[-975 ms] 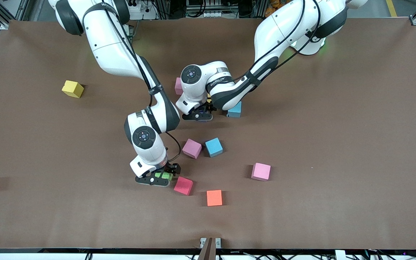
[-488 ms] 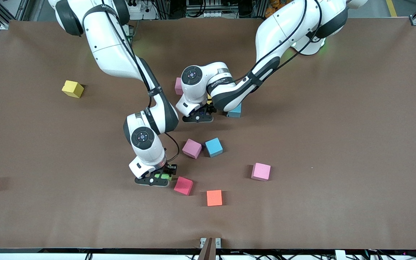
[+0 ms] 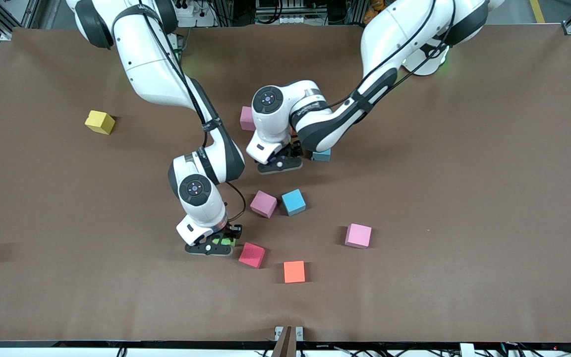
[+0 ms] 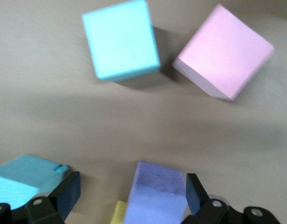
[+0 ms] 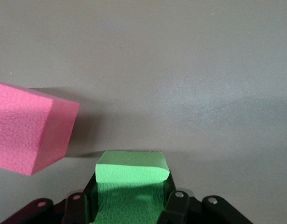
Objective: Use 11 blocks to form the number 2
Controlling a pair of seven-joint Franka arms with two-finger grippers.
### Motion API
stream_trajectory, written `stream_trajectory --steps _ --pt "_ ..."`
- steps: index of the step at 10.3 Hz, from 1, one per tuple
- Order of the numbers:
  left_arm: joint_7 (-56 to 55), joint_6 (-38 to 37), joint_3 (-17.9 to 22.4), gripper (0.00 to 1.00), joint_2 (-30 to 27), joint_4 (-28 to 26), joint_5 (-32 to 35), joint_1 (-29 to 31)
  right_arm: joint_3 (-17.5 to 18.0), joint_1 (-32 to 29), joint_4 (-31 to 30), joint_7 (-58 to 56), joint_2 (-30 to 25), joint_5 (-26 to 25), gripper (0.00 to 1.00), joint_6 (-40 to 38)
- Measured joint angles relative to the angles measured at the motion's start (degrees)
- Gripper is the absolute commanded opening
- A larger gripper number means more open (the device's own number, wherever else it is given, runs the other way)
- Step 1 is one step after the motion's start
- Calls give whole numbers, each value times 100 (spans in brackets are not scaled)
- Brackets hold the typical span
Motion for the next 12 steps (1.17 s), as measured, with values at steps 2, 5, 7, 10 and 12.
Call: stream_trajectory --steps 2,5,7,10,12 --pt "-216 -528 9 100 -140 -3 0 376 0 -1 53 -250 -82 112 0 -401" --pt "-373 -858 24 100 -331 -144 0 1243 4 1 117 -498 -311 323 0 -777" --pt "-428 -842 4 100 -487 -212 -8 1936 23 8 128 -609 -470 390 0 -967" --pt "-1327 -404 11 100 -529 -275 -32 2642 90 34 134 -1135 -645 433 0 -1431" --pt "-1939 -41 43 100 -509 -362 -32 2756 211 33 138 -1598 -779 503 0 -1728"
